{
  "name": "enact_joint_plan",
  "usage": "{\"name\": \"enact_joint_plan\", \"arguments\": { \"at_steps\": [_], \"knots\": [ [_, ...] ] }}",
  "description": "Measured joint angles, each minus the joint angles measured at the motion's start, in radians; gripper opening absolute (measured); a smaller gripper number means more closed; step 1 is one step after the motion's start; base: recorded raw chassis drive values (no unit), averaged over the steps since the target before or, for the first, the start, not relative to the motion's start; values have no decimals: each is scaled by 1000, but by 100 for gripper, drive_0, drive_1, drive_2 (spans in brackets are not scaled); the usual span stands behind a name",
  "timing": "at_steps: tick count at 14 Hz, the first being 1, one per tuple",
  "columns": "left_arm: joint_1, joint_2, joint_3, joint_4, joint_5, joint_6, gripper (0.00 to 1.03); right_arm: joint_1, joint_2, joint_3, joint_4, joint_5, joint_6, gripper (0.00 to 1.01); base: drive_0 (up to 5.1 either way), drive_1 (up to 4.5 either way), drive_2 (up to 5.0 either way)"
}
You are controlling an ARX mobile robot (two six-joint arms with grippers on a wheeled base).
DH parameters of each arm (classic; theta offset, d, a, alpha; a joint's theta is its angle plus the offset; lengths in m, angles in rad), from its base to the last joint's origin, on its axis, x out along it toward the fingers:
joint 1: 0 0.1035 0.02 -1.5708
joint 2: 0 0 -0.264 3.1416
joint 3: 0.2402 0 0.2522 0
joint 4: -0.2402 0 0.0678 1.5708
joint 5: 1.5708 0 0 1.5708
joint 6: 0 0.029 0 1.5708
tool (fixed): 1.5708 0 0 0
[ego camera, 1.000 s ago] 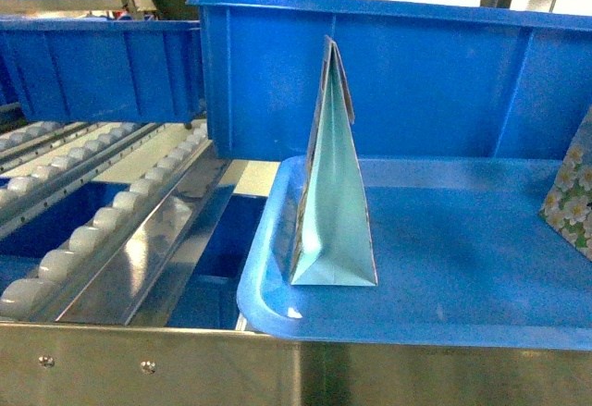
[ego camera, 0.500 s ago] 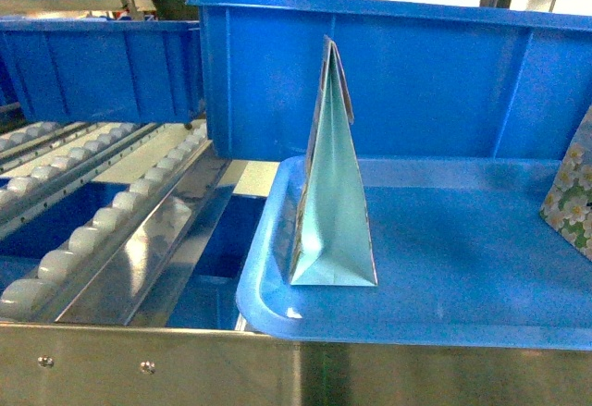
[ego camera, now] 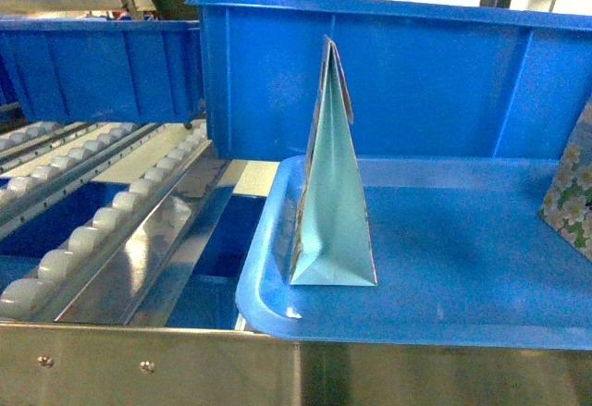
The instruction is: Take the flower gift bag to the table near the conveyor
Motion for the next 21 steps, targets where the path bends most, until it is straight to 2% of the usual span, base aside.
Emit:
{"name": "enact_joint_plan", "arguments": {
  "at_steps": [1, 2, 5, 8, 9, 14, 15, 17, 19, 21],
  "knots": [
    [0, 0, 0, 0, 0, 0, 98, 5, -5, -8, 9, 2, 0, 4, 0, 0, 0],
    [0, 0, 0, 0, 0, 0, 98, 5, -6, -18, 21, 3, -1, 2, 0, 0, 0],
    [0, 0, 0, 0, 0, 0, 98, 25, -14, -43, 65, 33, 2, 2, 0, 0, 0],
    [0, 0, 0, 0, 0, 0, 98, 24, -71, -70, 67, 53, -1, 2, 0, 0, 0],
    [0, 0, 0, 0, 0, 0, 98, 20, -226, -72, 16, 79, -17, 2, 0, 0, 0],
    [0, 0, 0, 0, 0, 0, 98, -24, -550, -88, -141, 80, -45, 2, 0, 0, 0],
    [0, 0, 0, 0, 0, 0, 98, -35, -612, -98, -173, 76, -48, 2, 0, 0, 0],
    [0, 0, 0, 0, 0, 0, 98, -105, -750, -108, -278, 32, -43, 2, 0, 0, 0],
    [0, 0, 0, 0, 0, 0, 98, -187, -900, -116, -380, -48, -45, 2, 0, 0, 0],
    [0, 0, 0, 0, 0, 0, 98, -186, -942, -124, -406, -60, -75, 2, 0, 0, 0]
  ]
}}
